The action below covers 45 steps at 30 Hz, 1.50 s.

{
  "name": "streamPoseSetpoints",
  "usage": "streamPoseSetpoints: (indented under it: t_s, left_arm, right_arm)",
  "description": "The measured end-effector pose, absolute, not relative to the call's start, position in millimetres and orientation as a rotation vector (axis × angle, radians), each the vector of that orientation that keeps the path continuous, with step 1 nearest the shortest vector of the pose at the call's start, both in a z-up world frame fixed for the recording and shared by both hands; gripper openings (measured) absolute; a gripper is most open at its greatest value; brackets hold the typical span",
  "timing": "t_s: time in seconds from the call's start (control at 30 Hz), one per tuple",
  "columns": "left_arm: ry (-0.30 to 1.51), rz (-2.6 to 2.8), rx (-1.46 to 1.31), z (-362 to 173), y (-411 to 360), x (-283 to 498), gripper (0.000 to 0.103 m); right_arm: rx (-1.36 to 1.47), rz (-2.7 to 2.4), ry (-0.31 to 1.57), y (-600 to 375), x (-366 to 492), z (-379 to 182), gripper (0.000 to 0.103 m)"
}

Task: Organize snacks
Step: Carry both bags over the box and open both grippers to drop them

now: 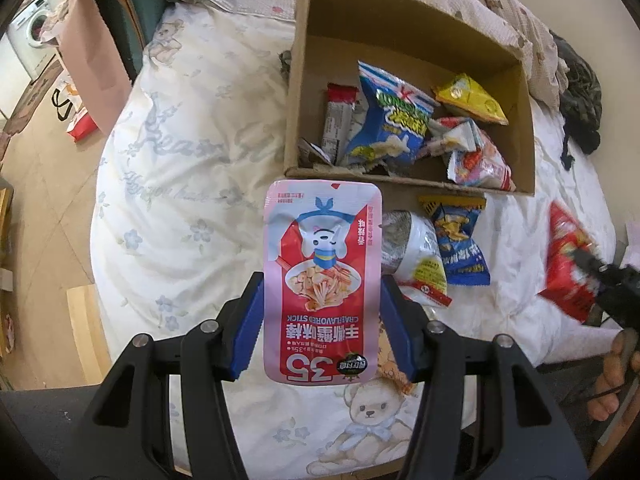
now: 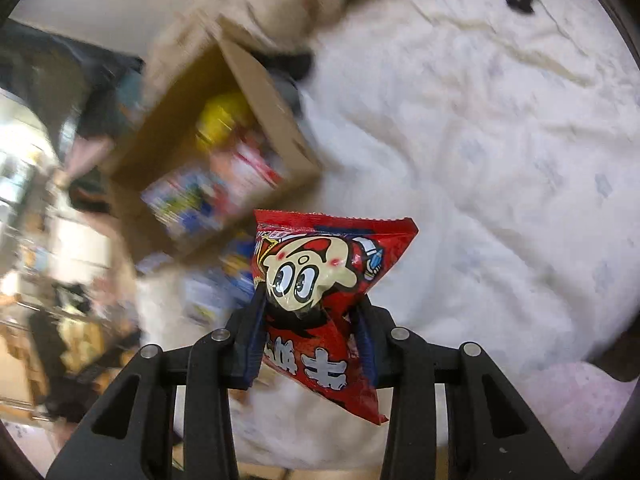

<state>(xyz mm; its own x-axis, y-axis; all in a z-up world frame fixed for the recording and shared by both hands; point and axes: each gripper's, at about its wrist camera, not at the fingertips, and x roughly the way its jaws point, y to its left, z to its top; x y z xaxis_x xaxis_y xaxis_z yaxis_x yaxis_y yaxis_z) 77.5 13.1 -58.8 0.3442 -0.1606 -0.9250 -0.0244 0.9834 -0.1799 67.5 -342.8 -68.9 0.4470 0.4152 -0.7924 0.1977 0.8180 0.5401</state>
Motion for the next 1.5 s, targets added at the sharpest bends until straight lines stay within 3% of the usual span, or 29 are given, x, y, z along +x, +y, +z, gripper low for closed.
streamPoseSetpoints:
  t_s: [0.13, 0.4, 0.53, 0.8, 1.07, 1.5]
  left_arm:
    - [1.181, -0.072, -0.17, -53, 18, 76, 0.052]
    - [1.149, -0.045, -0.198, -46, 29, 73, 0.052]
    - [1.114, -0.074, -0.302, -15, 34, 78, 0.052]
    - [1.015, -0.101, -0.213, 31, 15, 122, 0.052]
    - [0.985, -0.118, -0.104, 30, -18, 176, 0.052]
    - [1.04, -0.108, -0.084, -20, -30, 233, 0.052]
  right_arm:
    - [0.599, 0.219, 1.012, -334, 69, -46, 0.04]
    - [0.568, 0.274, 0.973, -305, 78, -34, 0.04]
    - [0.552, 0.281, 0.926, -297, 83, -21, 0.04]
    - [0.546, 0.33, 0.828, -283, 113, 15, 0.04]
    - [0.494, 0.353, 0.88, -265, 173, 14, 0.04]
    - [0.461, 0.362, 1.117, -225, 268, -45, 0.04]
